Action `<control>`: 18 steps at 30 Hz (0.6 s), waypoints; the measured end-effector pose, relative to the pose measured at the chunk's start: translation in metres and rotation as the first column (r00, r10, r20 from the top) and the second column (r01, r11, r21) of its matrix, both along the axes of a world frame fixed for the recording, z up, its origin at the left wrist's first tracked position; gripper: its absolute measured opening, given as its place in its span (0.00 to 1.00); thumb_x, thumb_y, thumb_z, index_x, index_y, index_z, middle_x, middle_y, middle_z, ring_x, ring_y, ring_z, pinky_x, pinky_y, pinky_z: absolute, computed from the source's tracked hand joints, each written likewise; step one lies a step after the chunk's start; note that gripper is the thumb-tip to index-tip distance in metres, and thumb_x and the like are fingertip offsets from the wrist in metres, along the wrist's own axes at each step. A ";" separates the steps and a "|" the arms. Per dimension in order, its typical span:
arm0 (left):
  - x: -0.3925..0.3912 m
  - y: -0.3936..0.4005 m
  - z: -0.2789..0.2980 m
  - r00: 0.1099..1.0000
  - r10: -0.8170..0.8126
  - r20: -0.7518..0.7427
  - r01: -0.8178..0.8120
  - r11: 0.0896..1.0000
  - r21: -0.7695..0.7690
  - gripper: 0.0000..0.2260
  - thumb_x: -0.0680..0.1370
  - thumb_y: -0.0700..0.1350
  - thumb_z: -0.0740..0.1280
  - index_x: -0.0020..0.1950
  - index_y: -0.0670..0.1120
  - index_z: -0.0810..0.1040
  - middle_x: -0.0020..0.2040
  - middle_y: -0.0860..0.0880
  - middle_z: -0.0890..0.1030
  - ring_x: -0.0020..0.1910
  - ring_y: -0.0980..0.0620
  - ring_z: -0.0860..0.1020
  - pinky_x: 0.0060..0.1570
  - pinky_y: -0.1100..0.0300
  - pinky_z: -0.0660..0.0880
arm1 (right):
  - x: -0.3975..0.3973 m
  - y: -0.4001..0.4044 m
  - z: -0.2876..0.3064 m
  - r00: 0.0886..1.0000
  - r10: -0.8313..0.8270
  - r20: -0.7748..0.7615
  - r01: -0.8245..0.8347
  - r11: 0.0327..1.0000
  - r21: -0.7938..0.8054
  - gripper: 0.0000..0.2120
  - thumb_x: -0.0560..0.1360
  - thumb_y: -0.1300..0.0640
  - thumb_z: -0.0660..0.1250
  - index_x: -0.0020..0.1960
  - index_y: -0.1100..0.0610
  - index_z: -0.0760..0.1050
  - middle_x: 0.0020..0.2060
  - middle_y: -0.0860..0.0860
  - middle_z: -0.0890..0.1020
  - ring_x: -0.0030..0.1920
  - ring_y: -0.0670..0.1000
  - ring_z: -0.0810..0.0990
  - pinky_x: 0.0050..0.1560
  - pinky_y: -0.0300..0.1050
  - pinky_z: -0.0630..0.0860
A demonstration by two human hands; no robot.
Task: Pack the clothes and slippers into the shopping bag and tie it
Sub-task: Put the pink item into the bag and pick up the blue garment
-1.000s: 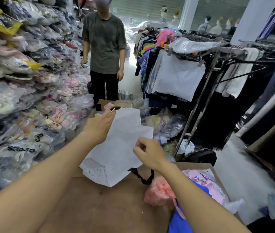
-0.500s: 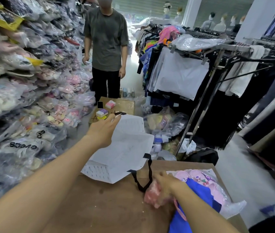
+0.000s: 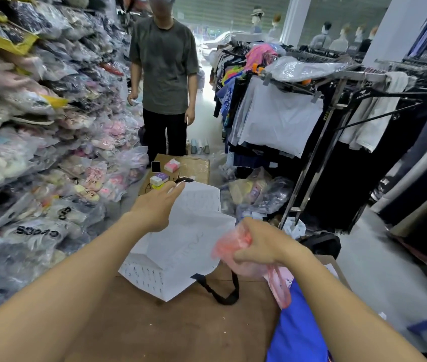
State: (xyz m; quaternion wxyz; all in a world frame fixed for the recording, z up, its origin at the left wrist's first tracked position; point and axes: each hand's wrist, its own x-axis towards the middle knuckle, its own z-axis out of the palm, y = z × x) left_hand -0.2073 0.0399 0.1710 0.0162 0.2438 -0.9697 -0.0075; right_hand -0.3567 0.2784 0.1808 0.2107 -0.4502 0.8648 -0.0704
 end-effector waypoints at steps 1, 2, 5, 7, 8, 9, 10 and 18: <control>0.001 0.001 0.002 1.000 -0.004 0.011 0.004 1.000 0.016 0.43 0.71 0.30 0.60 0.79 0.53 0.44 0.73 0.53 0.60 0.50 0.45 0.72 0.25 0.57 0.62 | 0.005 -0.007 0.007 1.000 0.008 0.022 -0.007 0.999 -0.054 0.30 0.62 0.39 0.72 0.58 0.50 0.67 0.49 0.46 0.75 0.47 0.52 0.78 0.42 0.48 0.76; 0.003 0.001 0.006 1.000 -0.011 0.021 0.010 0.999 0.030 0.43 0.71 0.30 0.60 0.79 0.54 0.43 0.74 0.53 0.59 0.49 0.46 0.71 0.25 0.57 0.63 | 0.012 -0.017 0.009 0.999 0.016 0.046 -0.012 0.995 -0.095 0.30 0.63 0.40 0.72 0.59 0.50 0.67 0.50 0.46 0.75 0.47 0.51 0.78 0.42 0.48 0.76; 0.013 0.009 0.018 0.999 -0.032 0.040 0.029 0.997 0.075 0.43 0.72 0.30 0.59 0.80 0.55 0.42 0.75 0.56 0.57 0.46 0.48 0.69 0.26 0.57 0.63 | 0.032 -0.058 -0.013 0.988 0.014 0.155 0.007 0.991 -0.134 0.31 0.63 0.40 0.73 0.60 0.50 0.68 0.54 0.50 0.75 0.51 0.54 0.78 0.45 0.49 0.77; 0.022 0.017 0.027 0.998 -0.052 0.034 0.048 0.993 0.103 0.44 0.72 0.30 0.59 0.79 0.56 0.42 0.74 0.58 0.56 0.45 0.48 0.72 0.26 0.58 0.63 | 0.046 -0.090 -0.042 0.988 0.017 0.156 -0.006 0.997 -0.073 0.35 0.63 0.39 0.73 0.63 0.52 0.66 0.57 0.53 0.74 0.57 0.57 0.75 0.50 0.52 0.77; 0.027 0.021 0.030 0.998 -0.064 0.027 0.061 0.991 0.121 0.44 0.72 0.29 0.59 0.79 0.56 0.42 0.74 0.59 0.56 0.46 0.48 0.73 0.26 0.58 0.63 | 0.054 -0.104 -0.055 0.991 0.022 0.133 -0.018 0.999 -0.030 0.37 0.64 0.40 0.73 0.66 0.54 0.64 0.59 0.54 0.72 0.60 0.59 0.73 0.52 0.53 0.76; 0.033 0.025 0.034 0.997 -0.075 0.023 0.071 0.988 0.135 0.44 0.72 0.29 0.59 0.79 0.56 0.41 0.74 0.59 0.56 0.46 0.48 0.74 0.27 0.58 0.64 | 0.062 -0.117 -0.068 0.994 0.026 0.110 -0.027 1.000 0.005 0.38 0.65 0.41 0.72 0.69 0.55 0.63 0.61 0.55 0.71 0.62 0.60 0.71 0.53 0.53 0.74; 0.038 0.029 0.036 0.997 -0.081 0.020 0.077 0.986 0.146 0.45 0.72 0.29 0.59 0.79 0.57 0.41 0.74 0.60 0.56 0.46 0.48 0.74 0.27 0.58 0.64 | 0.068 -0.128 -0.080 0.995 0.035 0.094 -0.038 0.999 0.023 0.37 0.67 0.43 0.71 0.70 0.55 0.62 0.62 0.55 0.70 0.64 0.61 0.69 0.54 0.53 0.72; 0.062 0.031 0.038 0.996 -0.085 0.020 0.080 0.980 0.182 0.44 0.73 0.31 0.60 0.79 0.58 0.41 0.76 0.63 0.52 0.51 0.50 0.74 0.35 0.54 0.71 | 0.091 -0.165 -0.127 0.983 0.174 -0.058 -0.170 0.984 0.054 0.24 0.77 0.53 0.63 0.70 0.59 0.66 0.63 0.58 0.69 0.65 0.63 0.67 0.67 0.55 0.64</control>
